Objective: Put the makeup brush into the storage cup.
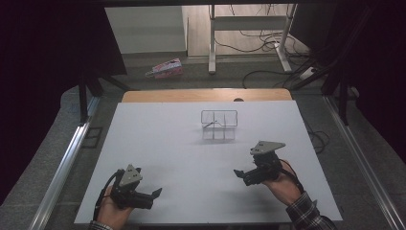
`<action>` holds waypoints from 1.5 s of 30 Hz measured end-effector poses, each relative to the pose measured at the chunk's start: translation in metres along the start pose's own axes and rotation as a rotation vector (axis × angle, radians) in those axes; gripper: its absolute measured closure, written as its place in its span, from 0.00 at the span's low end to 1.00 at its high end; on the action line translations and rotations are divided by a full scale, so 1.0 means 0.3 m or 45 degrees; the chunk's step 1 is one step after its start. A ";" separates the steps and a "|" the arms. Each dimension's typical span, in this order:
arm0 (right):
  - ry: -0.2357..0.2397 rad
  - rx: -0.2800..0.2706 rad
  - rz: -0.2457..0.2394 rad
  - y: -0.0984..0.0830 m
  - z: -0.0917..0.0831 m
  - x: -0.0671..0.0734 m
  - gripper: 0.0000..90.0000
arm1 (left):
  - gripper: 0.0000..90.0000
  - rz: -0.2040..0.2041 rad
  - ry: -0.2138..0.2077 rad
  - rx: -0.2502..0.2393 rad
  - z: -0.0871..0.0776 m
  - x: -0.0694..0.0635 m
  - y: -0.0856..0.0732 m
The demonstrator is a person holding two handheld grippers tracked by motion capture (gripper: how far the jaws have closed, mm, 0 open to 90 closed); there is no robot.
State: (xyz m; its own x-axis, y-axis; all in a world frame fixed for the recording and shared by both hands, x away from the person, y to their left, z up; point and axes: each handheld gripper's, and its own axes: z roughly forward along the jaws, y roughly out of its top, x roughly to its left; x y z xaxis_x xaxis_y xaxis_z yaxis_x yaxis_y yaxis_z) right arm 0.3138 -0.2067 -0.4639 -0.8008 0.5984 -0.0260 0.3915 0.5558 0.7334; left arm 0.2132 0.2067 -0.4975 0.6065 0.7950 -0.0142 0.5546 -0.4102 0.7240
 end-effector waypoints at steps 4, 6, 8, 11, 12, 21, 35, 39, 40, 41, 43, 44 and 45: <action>0.005 0.005 -0.011 -0.005 0.000 0.005 0.01 | 0.00 -0.001 -0.001 -0.001 0.001 0.000 0.001; 0.009 0.000 -0.009 -0.008 -0.005 0.006 0.01 | 0.00 -0.004 -0.001 -0.007 0.000 0.001 0.000; 0.009 -0.001 -0.010 -0.010 -0.010 0.007 0.01 | 0.00 -0.006 -0.001 -0.011 -0.001 0.003 0.000; 0.007 0.001 -0.009 -0.016 -0.019 0.007 0.01 | 0.00 -0.009 -0.001 -0.013 -0.001 0.004 0.000; 0.009 -0.002 -0.006 -0.018 -0.021 0.007 0.01 | 0.00 -0.010 -0.002 -0.015 -0.002 0.004 0.000; -0.008 0.011 0.003 -0.042 -0.046 0.002 0.01 | 0.00 -0.022 0.000 -0.023 -0.004 0.008 -0.001; -0.046 0.020 0.032 -0.088 -0.091 -0.010 0.01 | 0.00 -0.030 0.004 -0.030 -0.008 0.011 -0.003; -0.058 0.022 0.038 -0.102 -0.103 -0.013 0.00 | 0.00 -0.033 0.004 -0.031 -0.009 0.012 -0.004; -0.059 0.019 0.044 -0.105 -0.106 -0.013 0.00 | 0.00 -0.034 0.004 -0.031 -0.009 0.012 -0.004; -0.062 0.018 0.048 -0.109 -0.109 -0.014 0.00 | 0.00 -0.034 0.004 -0.031 -0.009 0.012 -0.004; -0.070 0.019 0.050 -0.115 -0.118 -0.017 0.00 | 0.00 -0.033 0.004 -0.030 -0.009 0.012 -0.004; -0.073 0.017 0.055 -0.118 -0.122 -0.017 0.00 | 0.00 -0.031 0.005 -0.028 -0.009 0.012 -0.004; -0.077 0.015 0.053 -0.121 -0.126 -0.019 0.00 | 0.00 -0.032 0.005 -0.029 -0.009 0.012 -0.004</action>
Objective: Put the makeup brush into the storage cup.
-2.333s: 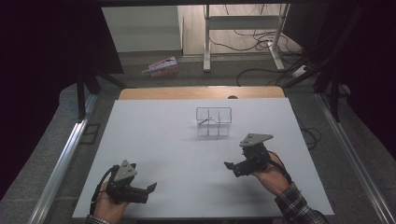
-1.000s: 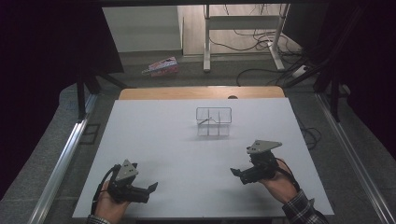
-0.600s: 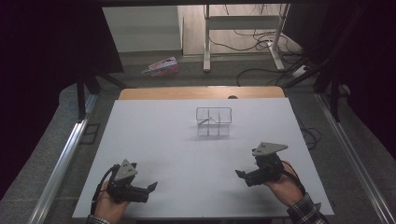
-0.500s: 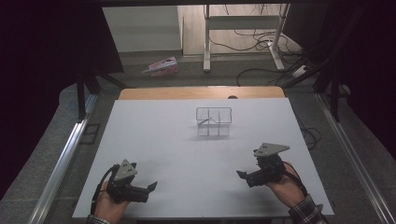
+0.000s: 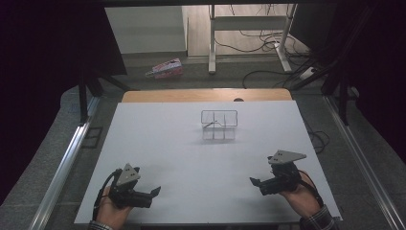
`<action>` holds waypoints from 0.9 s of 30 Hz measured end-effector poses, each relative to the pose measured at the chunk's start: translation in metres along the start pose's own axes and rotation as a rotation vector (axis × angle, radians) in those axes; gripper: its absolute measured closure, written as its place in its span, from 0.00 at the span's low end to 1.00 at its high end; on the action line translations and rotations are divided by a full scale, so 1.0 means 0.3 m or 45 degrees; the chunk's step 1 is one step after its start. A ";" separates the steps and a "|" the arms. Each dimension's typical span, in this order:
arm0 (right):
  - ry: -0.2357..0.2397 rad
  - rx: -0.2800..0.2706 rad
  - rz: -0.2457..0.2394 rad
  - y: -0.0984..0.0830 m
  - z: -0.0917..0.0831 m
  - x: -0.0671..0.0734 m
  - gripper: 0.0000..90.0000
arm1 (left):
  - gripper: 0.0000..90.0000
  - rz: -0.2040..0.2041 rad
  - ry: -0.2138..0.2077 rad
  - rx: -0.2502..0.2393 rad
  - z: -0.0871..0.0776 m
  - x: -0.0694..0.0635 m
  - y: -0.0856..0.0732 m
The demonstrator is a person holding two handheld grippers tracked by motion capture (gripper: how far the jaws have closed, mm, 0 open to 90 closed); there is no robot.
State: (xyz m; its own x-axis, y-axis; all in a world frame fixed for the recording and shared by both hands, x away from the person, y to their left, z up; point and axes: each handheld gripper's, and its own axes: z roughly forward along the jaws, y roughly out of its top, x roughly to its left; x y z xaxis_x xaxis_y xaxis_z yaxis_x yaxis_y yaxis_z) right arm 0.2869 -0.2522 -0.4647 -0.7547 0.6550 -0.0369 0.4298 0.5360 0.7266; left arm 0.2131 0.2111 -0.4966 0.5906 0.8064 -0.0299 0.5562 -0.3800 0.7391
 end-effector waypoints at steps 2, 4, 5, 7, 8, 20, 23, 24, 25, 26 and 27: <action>-0.003 -0.004 0.006 -0.006 -0.007 -0.002 0.00 | 0.00 -0.002 -0.001 0.001 0.000 0.000 0.000; -0.007 -0.005 0.011 -0.012 -0.013 -0.005 0.00 | 0.00 -0.001 -0.002 0.000 0.000 0.000 -0.001; -0.011 -0.003 0.014 -0.015 -0.015 -0.005 0.00 | 0.00 -0.002 -0.003 0.000 0.000 0.000 -0.001; -0.016 -0.002 0.017 -0.021 -0.019 -0.006 0.00 | 0.00 -0.002 -0.002 0.001 0.000 0.000 -0.001; -0.017 -0.002 0.016 -0.024 -0.021 -0.006 0.00 | 0.00 -0.005 -0.002 -0.001 0.000 0.000 -0.001; -0.070 0.008 0.037 -0.071 -0.065 -0.023 0.00 | 0.00 -0.008 -0.002 -0.002 -0.002 0.001 -0.001; -0.088 0.010 0.048 -0.085 -0.079 -0.029 0.00 | 0.00 -0.008 -0.001 -0.003 -0.002 0.001 -0.002; -0.091 0.009 0.049 -0.089 -0.082 -0.031 0.00 | 0.00 -0.009 -0.001 -0.002 -0.002 0.001 -0.002; -0.093 0.011 0.054 -0.093 -0.085 -0.032 0.00 | 0.00 -0.008 0.000 -0.001 -0.002 0.001 -0.002; -0.094 0.010 0.055 -0.098 -0.089 -0.034 0.00 | 0.00 -0.007 0.000 0.000 -0.002 0.001 -0.002; -0.098 0.011 0.058 -0.102 -0.092 -0.035 0.00 | 0.00 -0.007 0.000 0.000 -0.002 0.001 -0.002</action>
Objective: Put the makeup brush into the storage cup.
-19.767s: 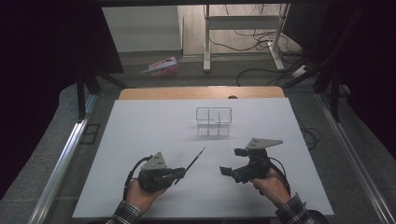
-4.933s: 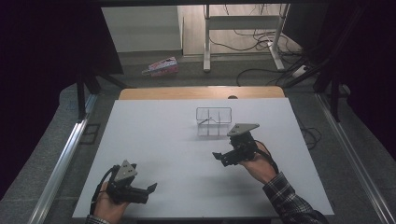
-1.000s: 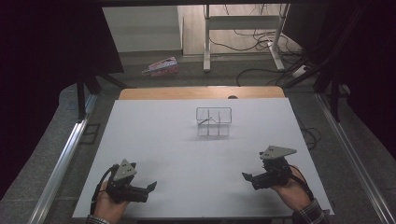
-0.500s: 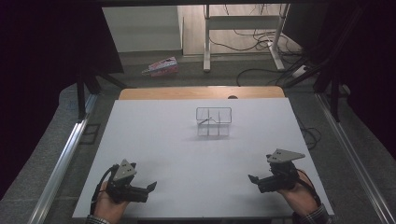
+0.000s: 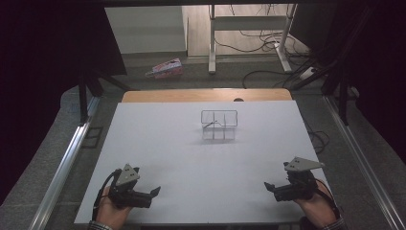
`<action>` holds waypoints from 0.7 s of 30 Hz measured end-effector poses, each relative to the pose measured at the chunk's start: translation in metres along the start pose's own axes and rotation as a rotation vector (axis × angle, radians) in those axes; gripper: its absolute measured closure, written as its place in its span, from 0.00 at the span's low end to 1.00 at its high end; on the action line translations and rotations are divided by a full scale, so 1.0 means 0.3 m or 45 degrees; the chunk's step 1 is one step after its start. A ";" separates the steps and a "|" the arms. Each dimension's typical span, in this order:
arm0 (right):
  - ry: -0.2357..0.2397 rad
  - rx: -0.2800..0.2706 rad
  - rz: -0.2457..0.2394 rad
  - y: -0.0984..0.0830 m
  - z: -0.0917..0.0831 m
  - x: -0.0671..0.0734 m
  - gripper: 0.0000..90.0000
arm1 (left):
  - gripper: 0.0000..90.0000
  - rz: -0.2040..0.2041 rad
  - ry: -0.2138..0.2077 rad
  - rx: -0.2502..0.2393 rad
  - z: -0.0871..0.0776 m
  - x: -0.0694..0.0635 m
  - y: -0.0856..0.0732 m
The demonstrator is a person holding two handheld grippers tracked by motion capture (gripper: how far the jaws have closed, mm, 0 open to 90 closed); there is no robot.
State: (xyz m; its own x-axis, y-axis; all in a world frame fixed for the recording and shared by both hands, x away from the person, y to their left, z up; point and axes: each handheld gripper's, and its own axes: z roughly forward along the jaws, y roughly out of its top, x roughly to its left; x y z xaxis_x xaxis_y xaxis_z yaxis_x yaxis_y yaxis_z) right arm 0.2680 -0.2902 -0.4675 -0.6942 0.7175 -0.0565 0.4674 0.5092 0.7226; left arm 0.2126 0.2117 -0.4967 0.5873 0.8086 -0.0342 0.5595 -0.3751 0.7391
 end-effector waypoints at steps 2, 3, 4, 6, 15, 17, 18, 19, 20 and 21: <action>-0.006 0.001 0.001 -0.007 -0.007 -0.003 0.00 | 0.00 0.000 0.001 0.001 0.000 0.000 0.000; -0.010 0.002 0.005 -0.010 -0.011 -0.003 0.00 | 0.00 -0.001 0.002 0.001 0.000 0.000 0.000; -0.013 0.002 0.006 -0.013 -0.014 -0.005 0.01 | 0.00 -0.001 0.002 0.001 -0.001 0.000 0.000; -0.016 0.011 0.008 -0.018 -0.019 -0.008 0.01 | 0.00 -0.001 0.002 0.001 -0.001 0.001 -0.001; -0.037 0.003 0.044 -0.037 -0.044 -0.026 0.01 | 0.00 -0.001 0.005 0.005 -0.002 0.001 -0.002; -0.037 -0.002 0.053 -0.040 -0.047 -0.030 0.01 | 0.00 0.000 0.005 0.007 -0.002 0.001 -0.002; -0.037 -0.001 0.056 -0.041 -0.049 -0.032 0.01 | 0.00 -0.001 0.005 0.006 -0.003 0.001 -0.002; -0.035 -0.002 0.061 -0.042 -0.049 -0.033 0.01 | 0.00 -0.001 0.005 0.007 -0.002 0.001 -0.003; -0.032 0.004 0.063 -0.042 -0.048 -0.034 0.01 | 0.00 -0.002 0.004 0.008 -0.002 0.001 -0.003; -0.031 0.008 0.062 -0.042 -0.047 -0.035 0.01 | 0.00 -0.002 0.003 0.011 -0.001 0.001 -0.002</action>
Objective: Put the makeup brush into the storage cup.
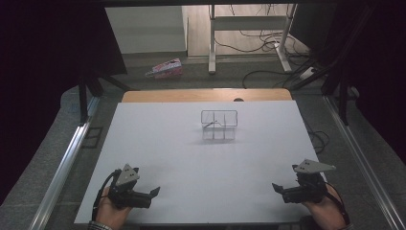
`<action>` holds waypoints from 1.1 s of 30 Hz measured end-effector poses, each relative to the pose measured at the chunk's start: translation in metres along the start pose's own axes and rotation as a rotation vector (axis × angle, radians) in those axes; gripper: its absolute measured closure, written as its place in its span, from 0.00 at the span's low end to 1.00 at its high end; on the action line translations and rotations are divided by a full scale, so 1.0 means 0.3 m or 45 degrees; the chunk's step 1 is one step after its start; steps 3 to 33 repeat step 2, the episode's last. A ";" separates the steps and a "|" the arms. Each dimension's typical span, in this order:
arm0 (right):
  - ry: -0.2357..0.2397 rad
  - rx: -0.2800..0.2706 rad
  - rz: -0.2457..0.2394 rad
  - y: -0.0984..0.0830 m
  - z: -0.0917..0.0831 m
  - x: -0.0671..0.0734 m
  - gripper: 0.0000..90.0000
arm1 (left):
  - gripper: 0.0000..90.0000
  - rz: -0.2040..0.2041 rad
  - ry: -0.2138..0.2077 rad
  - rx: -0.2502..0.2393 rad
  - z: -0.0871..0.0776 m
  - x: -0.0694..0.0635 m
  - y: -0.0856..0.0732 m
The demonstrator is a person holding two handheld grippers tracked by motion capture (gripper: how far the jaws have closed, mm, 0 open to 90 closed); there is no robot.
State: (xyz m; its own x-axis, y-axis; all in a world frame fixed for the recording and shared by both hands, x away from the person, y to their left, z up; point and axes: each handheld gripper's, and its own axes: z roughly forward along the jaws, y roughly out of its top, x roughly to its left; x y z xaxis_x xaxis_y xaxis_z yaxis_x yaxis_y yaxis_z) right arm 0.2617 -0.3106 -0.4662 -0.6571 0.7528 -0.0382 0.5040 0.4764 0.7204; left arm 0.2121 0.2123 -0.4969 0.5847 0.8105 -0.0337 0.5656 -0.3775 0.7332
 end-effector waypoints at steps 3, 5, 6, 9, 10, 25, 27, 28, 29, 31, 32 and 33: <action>0.001 0.015 -0.012 0.001 0.004 0.001 0.02 | 0.00 0.001 0.000 0.000 0.001 0.000 0.001; 0.001 0.015 -0.012 0.001 0.004 0.001 0.02 | 0.00 0.001 0.000 0.000 0.001 0.000 0.001; 0.001 0.015 -0.012 0.001 0.004 0.001 0.02 | 0.00 0.001 0.000 0.000 0.001 0.000 0.001; 0.001 0.015 -0.012 0.001 0.004 0.001 0.02 | 0.00 0.001 0.000 0.000 0.001 0.000 0.001; 0.001 0.015 -0.012 0.001 0.004 0.001 0.02 | 0.00 0.001 0.000 0.000 0.001 0.000 0.001; 0.001 0.015 -0.012 0.001 0.004 0.001 0.02 | 0.00 0.001 0.000 0.000 0.001 0.000 0.001; 0.001 0.015 -0.012 0.001 0.004 0.001 0.02 | 0.00 0.001 0.000 0.000 0.001 0.000 0.001; 0.001 0.015 -0.012 0.001 0.004 0.001 0.02 | 0.00 0.001 0.000 0.000 0.001 0.000 0.001; 0.001 0.015 -0.012 0.001 0.004 0.001 0.02 | 0.00 0.001 0.000 0.000 0.001 0.000 0.001; 0.001 0.015 -0.012 0.001 0.004 0.001 0.02 | 0.00 0.001 0.000 0.000 0.001 0.000 0.001; 0.001 0.015 -0.012 0.001 0.004 0.001 0.02 | 0.00 0.001 0.000 0.000 0.001 0.000 0.001; 0.001 0.015 -0.012 0.001 0.004 0.001 0.02 | 0.00 0.001 0.000 0.000 0.001 0.000 0.001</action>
